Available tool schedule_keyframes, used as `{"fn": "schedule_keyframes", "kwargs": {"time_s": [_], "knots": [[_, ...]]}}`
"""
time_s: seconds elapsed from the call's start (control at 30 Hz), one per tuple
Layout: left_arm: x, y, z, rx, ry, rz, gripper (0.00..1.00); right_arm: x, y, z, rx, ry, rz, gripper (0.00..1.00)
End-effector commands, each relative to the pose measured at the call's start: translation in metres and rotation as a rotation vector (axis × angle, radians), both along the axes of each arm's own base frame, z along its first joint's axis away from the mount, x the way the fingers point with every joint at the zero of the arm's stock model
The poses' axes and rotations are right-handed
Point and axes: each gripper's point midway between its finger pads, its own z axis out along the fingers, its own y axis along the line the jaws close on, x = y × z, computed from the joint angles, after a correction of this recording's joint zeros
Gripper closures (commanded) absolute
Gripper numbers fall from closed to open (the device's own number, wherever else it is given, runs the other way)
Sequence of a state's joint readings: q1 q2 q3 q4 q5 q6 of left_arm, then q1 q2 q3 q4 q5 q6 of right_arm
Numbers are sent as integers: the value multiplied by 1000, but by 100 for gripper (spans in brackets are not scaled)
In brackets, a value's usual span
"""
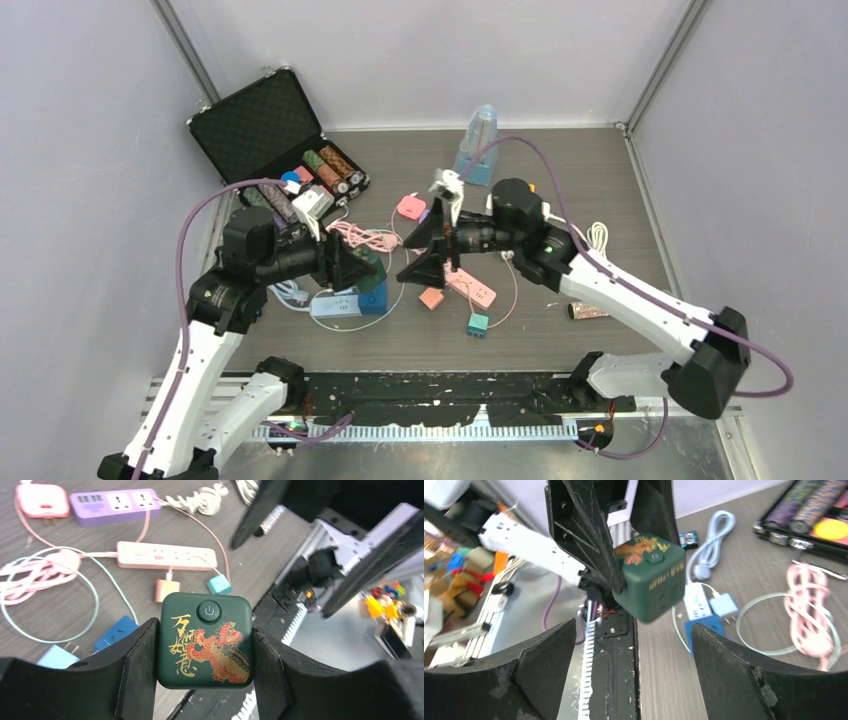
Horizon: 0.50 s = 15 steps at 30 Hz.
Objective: Insert the plug
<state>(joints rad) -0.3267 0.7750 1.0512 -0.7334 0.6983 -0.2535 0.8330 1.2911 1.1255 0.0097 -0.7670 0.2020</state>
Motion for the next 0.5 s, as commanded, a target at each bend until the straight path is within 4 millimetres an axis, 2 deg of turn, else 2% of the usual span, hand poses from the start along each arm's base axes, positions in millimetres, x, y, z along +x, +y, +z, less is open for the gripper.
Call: {"fn": "schedule_keyframes", "kwargs": {"time_s": [0.0, 0.03, 0.07, 0.17, 0.37, 0.47], "knots": [[52, 3, 14, -54, -131, 174, 100, 36, -38, 27, 126, 33, -266, 11], [60, -1, 15, -85, -144, 182, 100, 39, -47, 23, 130, 41, -308, 11], [68, -5, 16, -114, -157, 184, 100, 55, -58, 21, 134, 58, -400, 11], [94, -16, 12, -155, -185, 233, 100, 81, -89, 2, 106, 109, -614, 12], [163, -39, -6, -111, -251, 388, 100, 109, -136, -40, 3, 200, -901, 14], [196, -51, -13, -125, -244, 440, 100, 120, -149, -59, -57, 254, -992, 21]]}}
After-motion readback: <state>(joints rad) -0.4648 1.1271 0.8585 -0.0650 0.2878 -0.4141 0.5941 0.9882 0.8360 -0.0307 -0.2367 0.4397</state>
